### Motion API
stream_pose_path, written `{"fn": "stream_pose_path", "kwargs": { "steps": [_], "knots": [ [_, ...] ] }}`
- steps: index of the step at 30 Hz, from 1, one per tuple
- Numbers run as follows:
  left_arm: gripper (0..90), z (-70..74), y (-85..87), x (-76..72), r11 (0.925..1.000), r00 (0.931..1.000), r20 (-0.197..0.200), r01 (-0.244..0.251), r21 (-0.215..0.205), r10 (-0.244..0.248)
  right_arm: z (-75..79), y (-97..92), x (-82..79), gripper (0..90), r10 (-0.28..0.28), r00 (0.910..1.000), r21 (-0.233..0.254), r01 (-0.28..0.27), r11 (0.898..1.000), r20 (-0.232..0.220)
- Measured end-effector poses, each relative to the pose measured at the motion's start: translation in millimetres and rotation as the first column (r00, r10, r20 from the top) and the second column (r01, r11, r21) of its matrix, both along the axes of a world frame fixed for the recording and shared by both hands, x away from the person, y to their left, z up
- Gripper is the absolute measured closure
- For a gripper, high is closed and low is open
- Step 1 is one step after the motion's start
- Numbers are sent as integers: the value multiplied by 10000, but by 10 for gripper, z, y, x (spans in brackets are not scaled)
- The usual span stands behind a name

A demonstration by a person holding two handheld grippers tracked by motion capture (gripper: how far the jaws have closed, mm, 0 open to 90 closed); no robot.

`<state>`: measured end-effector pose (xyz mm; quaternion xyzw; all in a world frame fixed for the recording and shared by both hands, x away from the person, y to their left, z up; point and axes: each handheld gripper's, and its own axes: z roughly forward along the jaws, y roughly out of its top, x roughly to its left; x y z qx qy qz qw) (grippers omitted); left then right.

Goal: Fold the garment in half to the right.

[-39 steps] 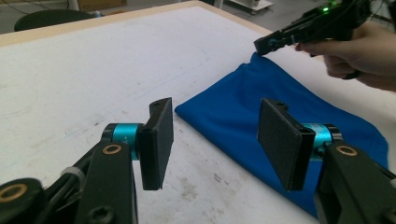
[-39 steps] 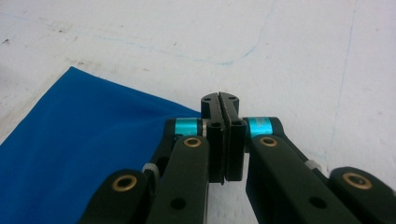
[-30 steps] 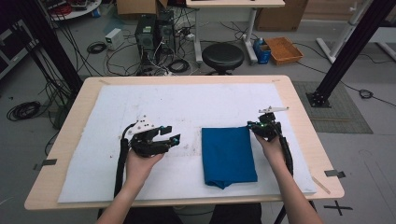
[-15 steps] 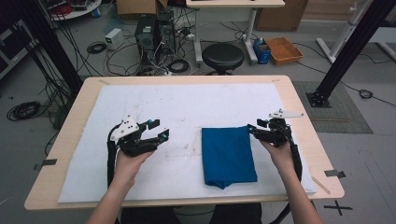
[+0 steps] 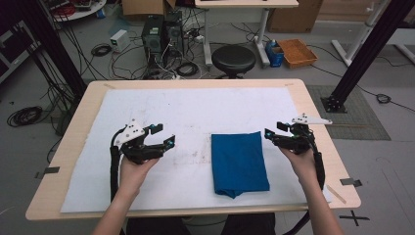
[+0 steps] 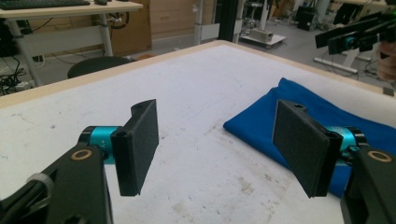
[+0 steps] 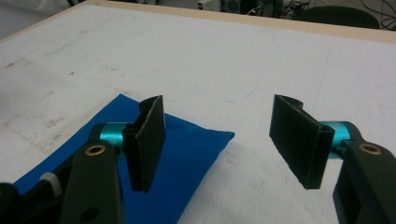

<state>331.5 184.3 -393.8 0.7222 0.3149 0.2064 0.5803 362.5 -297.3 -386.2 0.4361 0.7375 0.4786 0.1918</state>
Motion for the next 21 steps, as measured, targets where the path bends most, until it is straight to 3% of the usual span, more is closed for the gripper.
{"fn": "stream_pose_path", "kwargs": {
  "steps": [8, 21],
  "knots": [
    [318, 8, -65, 3, 9998, 10000, 16, 43, 211, -44, 35, 8, -17, 350, 25, 9999, 112, -27, 9999, 152],
    [318, 0, -83, 13, 9998, 9997, -195, 118, 172, -115, 48, -20, -40, 351, -38, 9999, 160, 35, 9999, 169]
  ]
}}
